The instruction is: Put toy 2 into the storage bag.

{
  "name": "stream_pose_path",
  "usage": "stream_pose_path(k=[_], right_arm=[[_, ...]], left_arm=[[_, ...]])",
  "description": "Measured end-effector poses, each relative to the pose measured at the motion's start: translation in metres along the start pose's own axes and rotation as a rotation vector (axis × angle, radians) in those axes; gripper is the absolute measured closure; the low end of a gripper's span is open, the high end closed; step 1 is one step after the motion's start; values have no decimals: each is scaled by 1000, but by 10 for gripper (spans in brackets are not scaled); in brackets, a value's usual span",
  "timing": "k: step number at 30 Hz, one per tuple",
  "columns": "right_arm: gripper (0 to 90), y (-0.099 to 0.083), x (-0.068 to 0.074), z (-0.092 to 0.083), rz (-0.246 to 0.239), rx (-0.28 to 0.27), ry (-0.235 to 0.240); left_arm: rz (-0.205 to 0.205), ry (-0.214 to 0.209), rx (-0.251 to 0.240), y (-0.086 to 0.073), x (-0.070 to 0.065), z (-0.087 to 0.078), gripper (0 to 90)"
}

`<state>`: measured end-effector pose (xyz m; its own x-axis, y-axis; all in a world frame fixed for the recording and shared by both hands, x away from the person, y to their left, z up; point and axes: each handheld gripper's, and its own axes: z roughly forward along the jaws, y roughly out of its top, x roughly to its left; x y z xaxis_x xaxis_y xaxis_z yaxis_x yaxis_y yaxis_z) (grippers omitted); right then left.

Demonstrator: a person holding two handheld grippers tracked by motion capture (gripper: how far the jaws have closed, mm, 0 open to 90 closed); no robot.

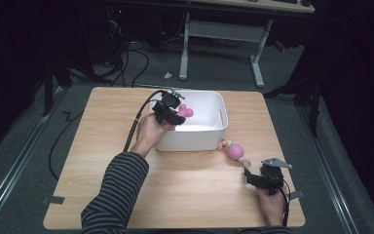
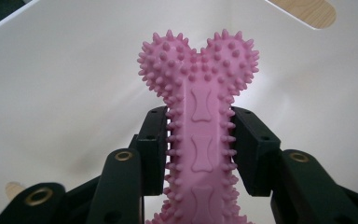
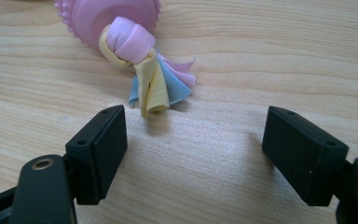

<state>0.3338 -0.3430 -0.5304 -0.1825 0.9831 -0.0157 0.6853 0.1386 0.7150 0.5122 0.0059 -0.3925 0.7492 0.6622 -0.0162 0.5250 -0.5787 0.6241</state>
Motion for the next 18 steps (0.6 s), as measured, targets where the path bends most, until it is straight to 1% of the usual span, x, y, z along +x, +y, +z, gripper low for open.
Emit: stream_pose_path(k=[1, 2, 8, 10, 11, 14, 17, 18], right_arm=[[222, 0, 0, 0, 0, 0, 0], [222, 0, 0, 0, 0, 0, 0], [222, 0, 0, 0, 0, 1, 0], [222, 0, 0, 0, 0, 1, 0], [222, 0, 0, 0, 0, 2, 0], [222, 0, 0, 0, 0, 0, 0], [222, 0, 0, 0, 0, 0, 0], [222, 0, 0, 0, 0, 2, -1]], left_arm=[[1, 1, 1, 0, 0, 0, 585], [9, 15, 5, 0, -1, 1, 585], [12, 17, 18, 0, -2, 4, 583], [5, 15, 19, -1, -1, 4, 582], [2, 13, 23, -1, -1, 4, 581], [-18, -18, 43, -1, 0, 6, 576], [-17, -13, 50, -1, 0, 8, 569], [-22, -24, 43, -1, 0, 8, 550]])
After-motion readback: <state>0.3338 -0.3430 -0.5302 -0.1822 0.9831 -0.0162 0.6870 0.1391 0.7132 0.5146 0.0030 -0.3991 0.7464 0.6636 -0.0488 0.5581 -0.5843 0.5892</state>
